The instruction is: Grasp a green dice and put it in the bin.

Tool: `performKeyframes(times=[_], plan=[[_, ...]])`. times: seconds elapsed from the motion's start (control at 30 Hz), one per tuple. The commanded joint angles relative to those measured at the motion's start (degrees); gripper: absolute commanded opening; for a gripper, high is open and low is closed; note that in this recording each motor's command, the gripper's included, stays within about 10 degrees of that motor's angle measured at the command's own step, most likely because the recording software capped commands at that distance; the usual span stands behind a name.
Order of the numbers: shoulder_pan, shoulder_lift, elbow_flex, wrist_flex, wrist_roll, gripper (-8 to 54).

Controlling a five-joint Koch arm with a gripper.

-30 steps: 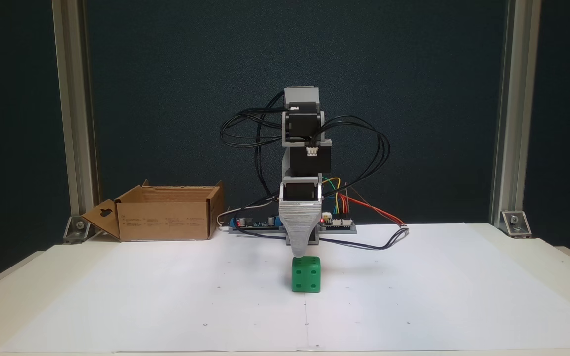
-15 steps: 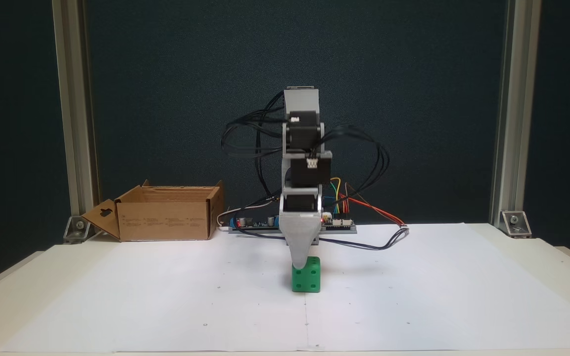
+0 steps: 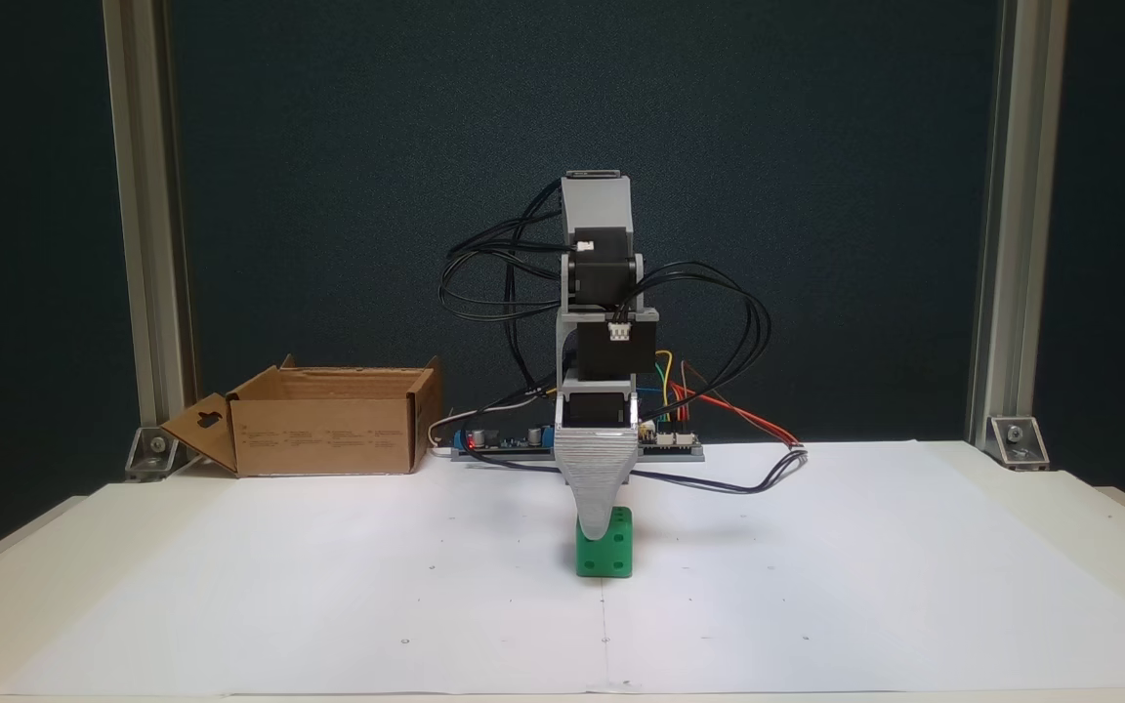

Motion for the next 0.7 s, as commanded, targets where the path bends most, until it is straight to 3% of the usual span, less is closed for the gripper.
performKeyframes(times=[0.0,0.67], plan=[[-0.53,0.70,-0.62,-0.62,2.81,43.2],[-0.62,-3.52,0.00,-4.92,2.90,43.2]])
